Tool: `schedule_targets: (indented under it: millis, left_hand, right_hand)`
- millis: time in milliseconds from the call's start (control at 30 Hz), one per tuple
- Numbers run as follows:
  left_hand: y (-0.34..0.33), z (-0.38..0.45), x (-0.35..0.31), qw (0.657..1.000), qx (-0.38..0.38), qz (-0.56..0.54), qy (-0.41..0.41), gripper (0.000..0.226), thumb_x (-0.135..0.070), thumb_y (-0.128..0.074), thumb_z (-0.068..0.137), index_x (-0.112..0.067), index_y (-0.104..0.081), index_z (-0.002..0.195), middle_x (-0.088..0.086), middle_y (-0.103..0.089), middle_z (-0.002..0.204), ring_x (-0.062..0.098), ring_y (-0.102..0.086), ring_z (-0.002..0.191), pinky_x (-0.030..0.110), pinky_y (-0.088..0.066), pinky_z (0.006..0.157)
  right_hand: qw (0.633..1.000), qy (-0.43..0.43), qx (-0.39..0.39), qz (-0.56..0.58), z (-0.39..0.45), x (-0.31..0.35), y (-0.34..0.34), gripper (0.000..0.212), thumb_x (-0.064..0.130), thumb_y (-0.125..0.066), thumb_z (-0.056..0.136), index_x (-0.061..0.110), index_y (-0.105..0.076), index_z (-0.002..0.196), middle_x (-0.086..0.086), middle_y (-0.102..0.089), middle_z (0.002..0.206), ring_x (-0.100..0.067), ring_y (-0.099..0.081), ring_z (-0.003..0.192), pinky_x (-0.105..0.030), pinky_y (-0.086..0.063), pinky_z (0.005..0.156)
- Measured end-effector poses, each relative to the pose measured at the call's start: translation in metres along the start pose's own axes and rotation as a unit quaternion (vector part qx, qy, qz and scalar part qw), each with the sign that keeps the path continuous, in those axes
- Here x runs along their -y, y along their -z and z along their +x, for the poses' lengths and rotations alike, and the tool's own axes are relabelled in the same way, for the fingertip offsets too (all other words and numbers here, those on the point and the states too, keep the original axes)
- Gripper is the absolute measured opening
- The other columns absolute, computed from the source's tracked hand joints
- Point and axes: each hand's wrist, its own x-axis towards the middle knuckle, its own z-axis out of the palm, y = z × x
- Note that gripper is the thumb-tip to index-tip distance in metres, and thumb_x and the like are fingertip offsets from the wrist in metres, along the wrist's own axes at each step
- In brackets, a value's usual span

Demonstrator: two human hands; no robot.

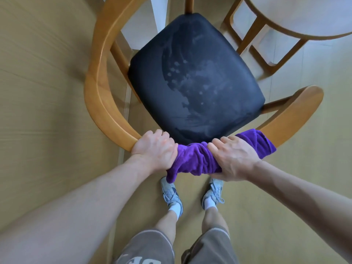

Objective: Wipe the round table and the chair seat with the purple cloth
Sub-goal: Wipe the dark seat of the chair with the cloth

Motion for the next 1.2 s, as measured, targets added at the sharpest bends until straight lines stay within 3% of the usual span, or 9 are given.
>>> schedule_targets:
  millis: [233,333,433,500,567,667,767,1000,1200]
  left_hand:
    - [-0.004,-0.002,-0.002,1.000,-0.005,0.011,0.010,0.037,-0.034,-0.035,0.101,-0.019,-0.068,0.092,0.005,-0.067,0.092,0.028,-0.062,0.084,0.036,-0.042,0.066]
    - [0.002,-0.002,-0.002,1.000,-0.014,0.025,0.012,0.038,-0.033,-0.037,0.099,-0.019,-0.069,0.084,0.004,-0.067,0.083,0.026,-0.062,0.077,0.034,-0.041,0.062]
    - [0.001,-0.002,-0.003,0.998,-0.063,0.012,0.021,0.043,-0.031,-0.037,0.094,-0.016,-0.068,0.068,0.006,-0.064,0.069,0.028,-0.060,0.062,0.032,-0.043,0.054]
    - [0.000,-0.003,-0.004,0.996,-0.088,0.008,0.026,0.045,-0.029,-0.036,0.093,-0.014,-0.067,0.064,0.008,-0.062,0.065,0.029,-0.059,0.059,0.032,-0.042,0.051]
    - [0.000,-0.002,-0.004,0.996,-0.081,0.014,0.019,0.047,-0.030,-0.035,0.094,-0.013,-0.067,0.064,0.008,-0.062,0.066,0.028,-0.059,0.059,0.032,-0.042,0.051]
    - [-0.001,-0.003,-0.004,0.997,-0.080,0.006,0.016,0.047,-0.029,-0.034,0.094,-0.012,-0.065,0.063,0.009,-0.061,0.065,0.030,-0.058,0.058,0.033,-0.041,0.051]
    - [0.000,-0.003,-0.004,0.996,-0.085,0.000,0.018,0.044,-0.027,-0.037,0.093,-0.012,-0.064,0.062,0.009,-0.060,0.063,0.030,-0.057,0.056,0.032,-0.040,0.050]
    - [0.003,-0.005,-0.003,0.998,-0.056,0.021,0.007,0.032,-0.028,-0.053,0.091,-0.014,-0.066,0.065,0.007,-0.062,0.066,0.028,-0.058,0.059,0.033,-0.041,0.053]
    - [0.009,-0.006,-0.003,0.999,-0.030,-0.008,0.024,0.025,-0.027,-0.065,0.089,-0.013,-0.068,0.068,0.008,-0.063,0.068,0.028,-0.059,0.061,0.034,-0.045,0.056]
  right_hand:
    - [0.996,-0.070,-0.035,0.034,0.040,0.064,-0.013,0.049,0.058,-0.078,0.068,0.014,-0.056,0.074,-0.003,-0.057,0.063,-0.026,-0.056,0.054,-0.033,-0.043,0.048]
    - [0.998,-0.025,-0.048,0.026,0.031,0.049,-0.011,0.041,0.049,-0.078,0.072,0.015,-0.056,0.079,-0.003,-0.057,0.068,-0.026,-0.055,0.058,-0.033,-0.040,0.050]
    - [0.999,0.034,-0.030,-0.010,0.008,0.024,-0.008,0.040,0.043,-0.073,0.078,0.012,-0.056,0.097,-0.006,-0.058,0.086,-0.030,-0.056,0.074,-0.044,-0.049,0.074]
    - [0.998,0.031,-0.016,-0.046,-0.013,-0.004,-0.007,0.061,0.051,-0.072,0.077,0.009,-0.056,0.118,-0.011,-0.058,0.104,-0.037,-0.058,0.095,-0.064,-0.038,0.102]
    - [0.997,0.021,-0.003,-0.072,-0.029,-0.034,-0.003,0.078,0.058,-0.074,0.074,0.012,-0.052,0.134,-0.015,-0.056,0.114,-0.041,-0.055,0.108,-0.069,-0.029,0.108]
    - [0.997,0.034,0.007,-0.072,-0.032,-0.045,-0.001,0.063,0.042,-0.076,0.075,0.010,-0.053,0.124,-0.012,-0.054,0.096,-0.035,-0.052,0.082,-0.051,-0.045,0.085]
    - [0.998,0.025,-0.020,-0.053,-0.023,-0.033,-0.006,0.046,0.034,-0.071,0.072,0.007,-0.056,0.106,-0.010,-0.051,0.083,-0.031,-0.047,0.067,-0.044,-0.043,0.065]
    - [1.000,-0.015,-0.008,-0.003,0.017,0.033,-0.012,0.030,0.034,-0.075,0.071,0.015,-0.054,0.081,-0.006,-0.055,0.070,-0.029,-0.052,0.058,-0.036,-0.029,0.059]
    - [0.999,-0.014,-0.026,0.021,0.019,0.035,-0.013,0.030,0.039,-0.072,0.076,0.015,-0.055,0.081,-0.004,-0.055,0.070,-0.028,-0.053,0.058,-0.036,-0.037,0.058]
